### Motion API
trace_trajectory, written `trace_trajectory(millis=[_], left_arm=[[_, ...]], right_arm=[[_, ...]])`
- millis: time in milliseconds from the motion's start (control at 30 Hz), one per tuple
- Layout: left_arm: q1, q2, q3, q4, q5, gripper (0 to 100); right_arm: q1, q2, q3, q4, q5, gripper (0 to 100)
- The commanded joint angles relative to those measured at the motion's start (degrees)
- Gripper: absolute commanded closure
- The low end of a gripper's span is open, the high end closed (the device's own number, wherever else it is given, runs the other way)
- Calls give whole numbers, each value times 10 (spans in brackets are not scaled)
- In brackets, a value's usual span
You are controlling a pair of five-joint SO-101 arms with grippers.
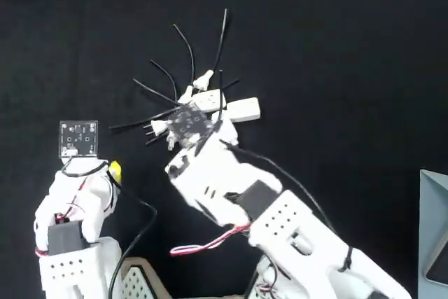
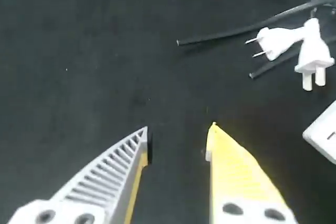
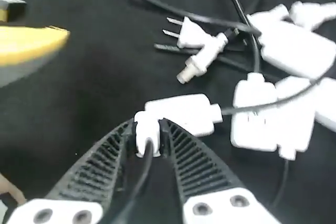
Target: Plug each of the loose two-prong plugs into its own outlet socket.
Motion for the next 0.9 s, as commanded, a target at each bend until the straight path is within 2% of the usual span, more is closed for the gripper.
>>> trace_trajectory(millis=[0, 267, 500, 867], left_arm=[[-6, -9, 19, -33, 4, 816], [-6, -9, 23, -30, 3, 816], [-6, -9, 24, -29, 3, 816], [-6, -10, 30, -29, 2, 816]], right_arm=[[-24, 65, -7, -55, 16, 987], [-15, 221, -64, -78, 73, 987], [8, 206, -79, -79, 73, 987], [26, 200, -97, -83, 127, 987]])
